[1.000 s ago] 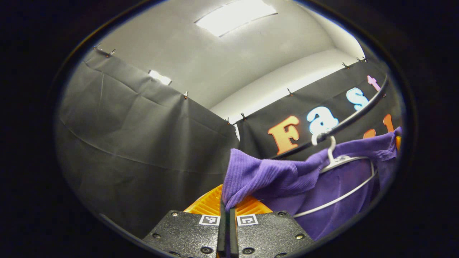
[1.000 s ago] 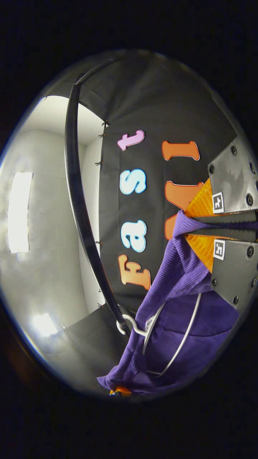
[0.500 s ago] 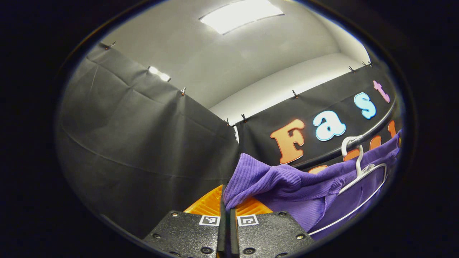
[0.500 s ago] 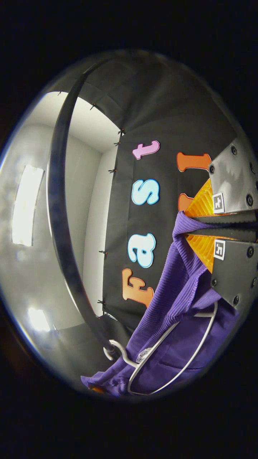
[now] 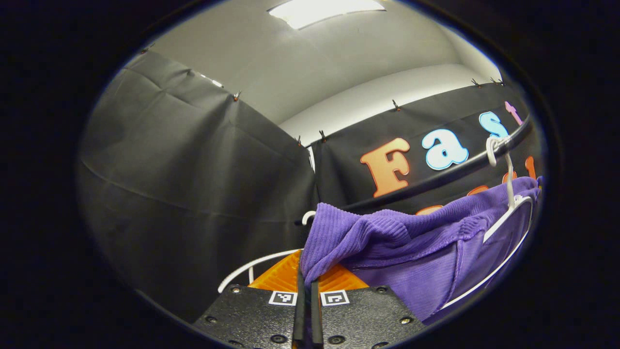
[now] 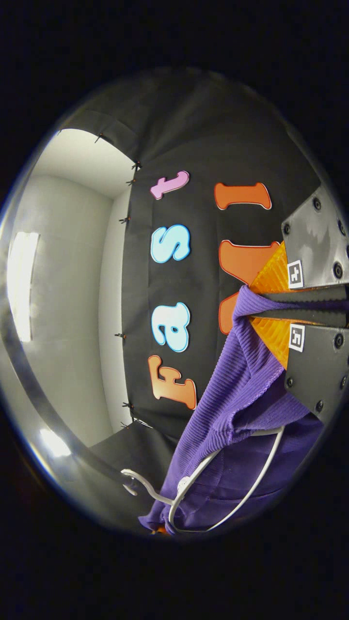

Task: Grasp the clothes on the hanger with both hands and then place them into the laundry hamper below.

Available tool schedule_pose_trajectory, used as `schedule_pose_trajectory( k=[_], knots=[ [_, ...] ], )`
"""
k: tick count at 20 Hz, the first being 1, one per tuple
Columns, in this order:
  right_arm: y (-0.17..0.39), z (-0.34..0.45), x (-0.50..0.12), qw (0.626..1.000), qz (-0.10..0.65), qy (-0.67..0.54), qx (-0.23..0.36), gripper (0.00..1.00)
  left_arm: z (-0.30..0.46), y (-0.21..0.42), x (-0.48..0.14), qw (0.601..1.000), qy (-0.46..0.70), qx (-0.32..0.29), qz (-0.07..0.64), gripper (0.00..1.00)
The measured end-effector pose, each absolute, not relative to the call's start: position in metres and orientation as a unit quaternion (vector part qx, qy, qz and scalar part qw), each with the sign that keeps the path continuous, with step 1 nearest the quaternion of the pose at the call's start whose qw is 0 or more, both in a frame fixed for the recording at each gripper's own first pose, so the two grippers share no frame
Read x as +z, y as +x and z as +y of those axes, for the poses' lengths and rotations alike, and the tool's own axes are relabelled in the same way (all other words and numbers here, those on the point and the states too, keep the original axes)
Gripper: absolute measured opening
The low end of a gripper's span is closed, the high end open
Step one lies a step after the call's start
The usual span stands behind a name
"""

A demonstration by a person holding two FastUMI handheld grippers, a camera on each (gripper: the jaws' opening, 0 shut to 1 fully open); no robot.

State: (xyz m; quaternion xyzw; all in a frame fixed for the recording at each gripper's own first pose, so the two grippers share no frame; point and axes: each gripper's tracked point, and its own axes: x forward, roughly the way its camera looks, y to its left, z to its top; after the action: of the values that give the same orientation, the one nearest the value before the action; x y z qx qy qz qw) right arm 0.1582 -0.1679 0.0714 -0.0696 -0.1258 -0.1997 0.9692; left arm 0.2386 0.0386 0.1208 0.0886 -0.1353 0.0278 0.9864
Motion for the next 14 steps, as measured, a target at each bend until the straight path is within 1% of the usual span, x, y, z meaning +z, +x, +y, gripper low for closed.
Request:
schedule_pose_trajectory(
  k=[6,7,9,10,11,12,13,14],
  knots=[
    [0.166,-0.173,0.060,0.971,-0.116,-0.058,-0.198,0.13,0.037,0.242,0.076,0.993,0.080,0.011,-0.089,0.04],
    [0.167,-0.175,0.059,0.972,-0.114,-0.051,-0.199,0.13,0.035,0.243,0.066,0.994,0.080,0.004,-0.076,0.06],
    [0.167,-0.174,0.059,0.973,-0.113,-0.042,-0.198,0.13,0.033,0.245,0.040,0.996,0.075,-0.010,-0.041,0.03],
    [0.166,-0.174,0.059,0.972,-0.113,-0.045,-0.199,0.13,0.035,0.245,0.025,0.997,0.073,-0.011,-0.025,0.06],
    [0.163,-0.173,0.062,0.971,-0.116,-0.052,-0.200,0.13,0.036,0.243,0.012,0.997,0.074,-0.009,-0.013,0.05],
    [0.162,-0.171,0.063,0.971,-0.117,-0.058,-0.201,0.13,0.034,0.243,0.002,0.997,0.077,-0.011,-0.007,0.07],
    [0.159,-0.171,0.063,0.971,-0.116,-0.061,-0.201,0.13,0.030,0.242,-0.009,0.996,0.087,-0.015,0.003,0.05],
    [0.159,-0.172,0.061,0.971,-0.113,-0.061,-0.200,0.13,0.026,0.236,-0.023,0.995,0.099,-0.020,0.014,0.05]
  ],
)
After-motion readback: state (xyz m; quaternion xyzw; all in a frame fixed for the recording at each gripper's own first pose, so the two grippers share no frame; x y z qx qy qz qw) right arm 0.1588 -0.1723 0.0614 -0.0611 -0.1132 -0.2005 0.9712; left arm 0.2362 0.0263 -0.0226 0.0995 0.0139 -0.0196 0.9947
